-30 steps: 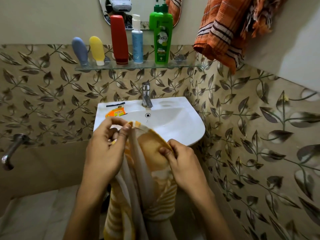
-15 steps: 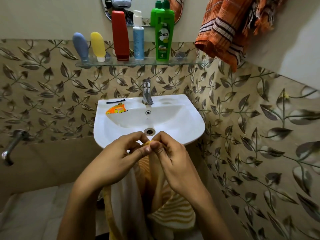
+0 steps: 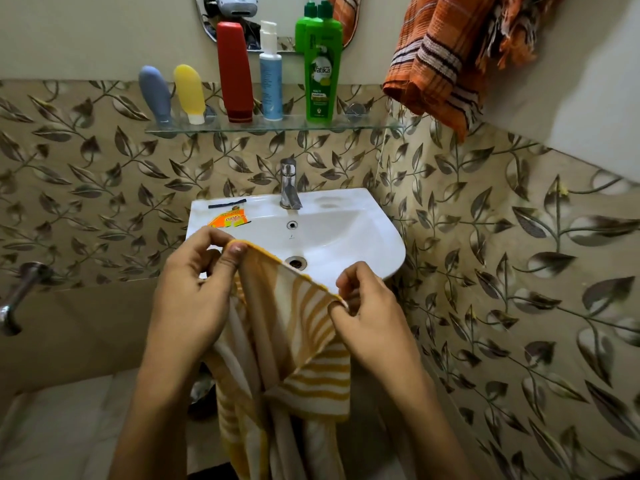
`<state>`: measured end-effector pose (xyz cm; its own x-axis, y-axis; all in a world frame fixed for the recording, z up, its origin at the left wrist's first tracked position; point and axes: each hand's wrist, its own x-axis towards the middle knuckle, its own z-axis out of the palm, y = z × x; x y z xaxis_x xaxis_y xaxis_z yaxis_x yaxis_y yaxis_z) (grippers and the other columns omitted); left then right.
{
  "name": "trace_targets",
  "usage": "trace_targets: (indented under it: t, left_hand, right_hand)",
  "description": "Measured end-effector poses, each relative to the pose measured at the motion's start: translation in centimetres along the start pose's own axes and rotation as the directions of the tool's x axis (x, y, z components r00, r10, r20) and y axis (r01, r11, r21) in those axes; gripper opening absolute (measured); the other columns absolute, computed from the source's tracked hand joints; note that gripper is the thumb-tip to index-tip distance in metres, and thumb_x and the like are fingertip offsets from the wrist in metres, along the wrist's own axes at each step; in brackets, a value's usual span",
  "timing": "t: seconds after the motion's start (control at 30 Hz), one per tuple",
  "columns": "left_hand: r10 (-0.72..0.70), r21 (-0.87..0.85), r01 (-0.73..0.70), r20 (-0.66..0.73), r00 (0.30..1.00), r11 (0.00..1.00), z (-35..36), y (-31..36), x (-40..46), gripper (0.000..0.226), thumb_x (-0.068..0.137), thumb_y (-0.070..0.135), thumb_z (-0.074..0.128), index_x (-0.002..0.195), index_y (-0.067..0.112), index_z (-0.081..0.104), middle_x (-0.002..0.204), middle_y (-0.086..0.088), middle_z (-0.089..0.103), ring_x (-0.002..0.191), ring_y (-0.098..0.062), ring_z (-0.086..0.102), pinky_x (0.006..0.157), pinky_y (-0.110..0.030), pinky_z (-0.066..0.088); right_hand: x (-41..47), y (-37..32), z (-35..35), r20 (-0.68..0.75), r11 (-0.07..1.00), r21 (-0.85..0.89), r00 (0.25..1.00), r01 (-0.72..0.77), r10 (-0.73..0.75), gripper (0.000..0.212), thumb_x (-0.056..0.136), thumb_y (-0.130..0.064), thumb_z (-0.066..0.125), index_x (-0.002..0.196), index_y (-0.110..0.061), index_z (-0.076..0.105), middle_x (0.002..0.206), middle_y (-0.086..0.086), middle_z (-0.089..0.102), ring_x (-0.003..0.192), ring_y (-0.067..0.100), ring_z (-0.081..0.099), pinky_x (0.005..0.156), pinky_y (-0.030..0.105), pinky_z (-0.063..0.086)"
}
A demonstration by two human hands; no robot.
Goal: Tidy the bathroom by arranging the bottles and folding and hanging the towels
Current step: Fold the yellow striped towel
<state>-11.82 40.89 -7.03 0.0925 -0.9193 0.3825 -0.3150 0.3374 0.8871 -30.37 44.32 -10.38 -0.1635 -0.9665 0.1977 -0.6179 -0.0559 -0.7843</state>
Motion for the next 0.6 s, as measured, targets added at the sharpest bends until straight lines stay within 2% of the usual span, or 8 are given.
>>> trace_targets:
  t: [0.1, 0.17, 0.27, 0.33, 0.37, 0.43, 0.53, 0.6]
  left_hand:
    - [-0.021, 0.006, 0.021, -0.055, 0.998, 1.000, 0.2, -0.5, 0.0, 0.017, 0.087, 0.032, 0.059, 0.071, 0.032, 0.057, 0.072, -0.018, 0.061, 0.060, -0.019, 0.047, 0.058, -0.030, 0.036]
    - [-0.051, 0.005, 0.052, -0.081, 0.995, 0.999, 0.4, -0.9, 0.0, 0.018, 0.091, 0.027, 0.056, 0.073, 0.025, 0.056, 0.068, -0.016, 0.059, 0.056, -0.015, 0.046, 0.057, -0.028, 0.034]
    - [-0.081, 0.055, 0.085, -0.068, 0.994, 0.995, 0.2, -1.3, 0.0, 0.011, 0.092, 0.027, 0.054, 0.082, 0.028, 0.057, 0.048, 0.005, 0.044, 0.040, -0.003, 0.037, 0.052, -0.027, 0.029]
    - [-0.089, 0.076, 0.086, 0.042, 0.995, 0.993, 0.0, -1.6, -0.2, 0.015, 0.092, 0.025, 0.054, 0.098, 0.039, 0.056, 0.045, 0.006, 0.036, 0.040, -0.004, 0.034, 0.054, -0.028, 0.030]
    - [-0.093, 0.091, 0.082, 0.125, 0.988, 0.992, -0.2, -1.6, -0.2, 0.025, 0.091, 0.026, 0.055, 0.107, 0.045, 0.053, 0.044, 0.005, 0.037, 0.042, -0.003, 0.035, 0.056, -0.030, 0.033]
    - [-0.119, 0.149, 0.077, 0.301, 0.946, 0.986, -0.2, -1.6, -0.3, 0.039, 0.088, 0.032, 0.056, 0.118, 0.055, 0.045, 0.047, 0.000, 0.045, 0.048, -0.004, 0.042, 0.061, -0.033, 0.037]
    - [-0.142, 0.168, 0.060, 0.535, 0.833, 0.984, 0.0, -1.2, -0.4, 0.037, 0.086, 0.038, 0.057, 0.116, 0.058, 0.047, 0.055, -0.008, 0.048, 0.053, -0.011, 0.044, 0.062, -0.034, 0.038]
    - [-0.137, 0.174, 0.033, 0.628, 0.766, 0.984, 0.3, -1.0, -0.5, 0.027, 0.087, 0.037, 0.056, 0.109, 0.051, 0.054, 0.064, -0.020, 0.052, 0.059, -0.021, 0.043, 0.064, -0.033, 0.037]
  right_hand:
    - [0.0, 0.5, -0.4, 0.064, 0.991, -0.087, 0.992, -0.105, 0.111, 0.003, 0.088, -0.027, 0.056, 0.090, -0.026, 0.054, 0.086, -0.009, 0.062, 0.080, 0.014, 0.058, 0.067, 0.030, 0.047]
    - [-0.1, 0.4, -0.4, 0.095, 0.987, -0.117, 0.988, -0.112, 0.123, 0.012, 0.093, -0.033, 0.053, 0.090, -0.022, 0.058, 0.091, -0.004, 0.066, 0.089, 0.020, 0.060, 0.074, 0.036, 0.049]
    - [-0.3, -0.3, -0.2, 0.089, 0.995, -0.091, 0.995, -0.030, 0.038, 0.027, 0.098, -0.035, 0.044, 0.074, -0.021, 0.046, 0.077, -0.001, 0.061, 0.082, 0.027, 0.058, 0.069, 0.039, 0.043]
    - [-0.5, -0.7, 0.3, 0.087, 1.000, -0.001, 0.996, 0.016, -0.016, 0.032, 0.099, -0.035, 0.040, 0.068, -0.026, 0.038, 0.062, -0.011, 0.052, 0.067, 0.016, 0.051, 0.061, 0.036, 0.038]
    - [-0.5, -1.0, 0.5, 0.092, 0.998, 0.050, 0.995, 0.027, -0.032, 0.034, 0.099, -0.035, 0.040, 0.066, -0.030, 0.037, 0.057, -0.016, 0.050, 0.060, 0.006, 0.044, 0.058, 0.029, 0.035]
    - [-0.5, -1.5, 1.1, 0.113, 0.991, 0.129, 0.992, 0.039, -0.054, 0.033, 0.100, -0.037, 0.039, 0.067, -0.031, 0.038, 0.055, -0.019, 0.047, 0.056, 0.001, 0.039, 0.056, 0.023, 0.031]
    - [-0.8, -2.1, 2.0, 0.179, 0.982, 0.184, 0.981, 0.037, -0.071, 0.030, 0.099, -0.042, 0.037, 0.075, -0.028, 0.048, 0.062, -0.022, 0.051, 0.060, -0.002, 0.046, 0.058, 0.022, 0.036]
    - [-0.9, -2.3, 2.6, 0.197, 0.978, 0.206, 0.978, 0.030, -0.071, 0.025, 0.099, -0.041, 0.038, 0.089, -0.029, 0.057, 0.077, -0.018, 0.061, 0.076, -0.001, 0.056, 0.067, 0.025, 0.045]
